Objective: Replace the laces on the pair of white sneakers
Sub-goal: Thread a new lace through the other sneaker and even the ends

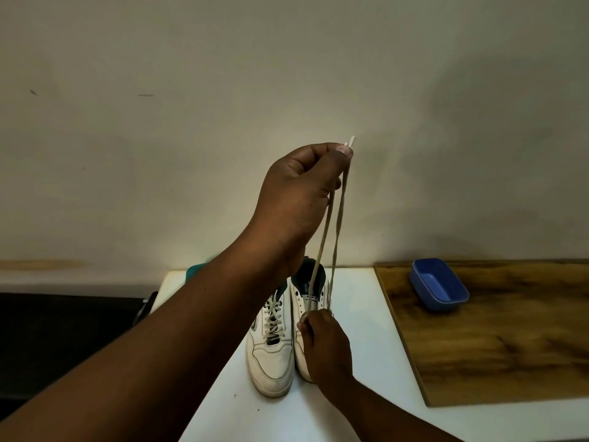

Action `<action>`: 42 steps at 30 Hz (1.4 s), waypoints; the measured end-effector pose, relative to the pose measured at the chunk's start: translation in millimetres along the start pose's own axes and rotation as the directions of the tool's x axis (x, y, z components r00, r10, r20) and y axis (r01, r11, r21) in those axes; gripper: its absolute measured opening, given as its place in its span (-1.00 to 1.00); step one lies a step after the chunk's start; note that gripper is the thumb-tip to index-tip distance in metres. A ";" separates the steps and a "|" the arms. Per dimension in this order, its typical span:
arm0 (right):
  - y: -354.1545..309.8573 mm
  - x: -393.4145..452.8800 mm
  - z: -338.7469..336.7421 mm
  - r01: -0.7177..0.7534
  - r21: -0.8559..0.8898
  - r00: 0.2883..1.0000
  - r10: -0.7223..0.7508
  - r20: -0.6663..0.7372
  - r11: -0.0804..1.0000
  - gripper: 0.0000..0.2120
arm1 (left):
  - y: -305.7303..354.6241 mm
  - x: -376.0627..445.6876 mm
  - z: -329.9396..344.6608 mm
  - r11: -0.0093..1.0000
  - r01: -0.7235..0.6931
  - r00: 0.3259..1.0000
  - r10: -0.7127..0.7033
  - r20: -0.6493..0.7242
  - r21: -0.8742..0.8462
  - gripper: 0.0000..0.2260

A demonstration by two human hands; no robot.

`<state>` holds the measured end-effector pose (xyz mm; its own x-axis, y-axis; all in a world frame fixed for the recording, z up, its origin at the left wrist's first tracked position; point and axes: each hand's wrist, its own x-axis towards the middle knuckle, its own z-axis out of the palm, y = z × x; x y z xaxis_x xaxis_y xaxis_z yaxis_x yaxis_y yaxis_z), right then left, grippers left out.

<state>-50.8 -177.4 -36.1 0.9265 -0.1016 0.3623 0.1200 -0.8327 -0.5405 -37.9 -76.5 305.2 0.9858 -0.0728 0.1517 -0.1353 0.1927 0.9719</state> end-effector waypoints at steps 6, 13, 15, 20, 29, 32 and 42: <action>11.3 -1.9 -0.7 -0.019 0.175 0.999 0.012 0.043 0.984 -0.89 | 2.2 3.0 12.2 1.000 -0.024 1.000 0.024 -0.009 0.004 -0.89; 10.6 -7.7 -10.1 -0.185 0.342 0.981 0.151 0.122 0.921 -0.75 | 10.8 10.1 25.3 0.999 -0.042 0.999 0.041 0.012 0.031 -0.89; 15.4 -17.5 -16.3 -0.200 0.219 0.980 0.190 0.067 0.955 -0.66 | 11.4 11.3 23.9 0.999 -0.041 0.999 0.041 0.005 0.019 -0.88; 18.6 -42.8 -24.3 -0.453 0.259 0.891 0.444 0.094 0.853 -0.40 | 15.5 11.4 24.1 0.999 -0.042 0.999 0.042 -0.003 -0.004 -0.87; 22.8 -37.1 -15.2 -0.587 0.269 0.810 0.551 0.202 0.764 -0.22 | 13.6 5.4 22.4 0.983 -0.040 0.998 0.032 -0.051 -0.180 -0.91; 23.9 -33.8 -15.5 -0.573 0.300 0.819 0.542 0.189 0.762 -0.18 | 14.1 7.0 21.4 0.983 -0.042 0.998 0.031 -0.061 -0.181 -0.91; -70.1 27.0 -121.0 -0.101 0.699 0.963 0.246 -0.110 0.708 -0.51 | 2.5 3.4 19.5 0.990 -0.047 0.998 0.042 -0.041 -0.131 -0.89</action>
<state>-77.3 -187.6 103.3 0.8825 -0.3626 0.2995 0.2407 -0.1988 -0.9500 -36.8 -95.4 311.6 0.9825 -0.0249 0.1846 -0.1669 0.3227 0.9317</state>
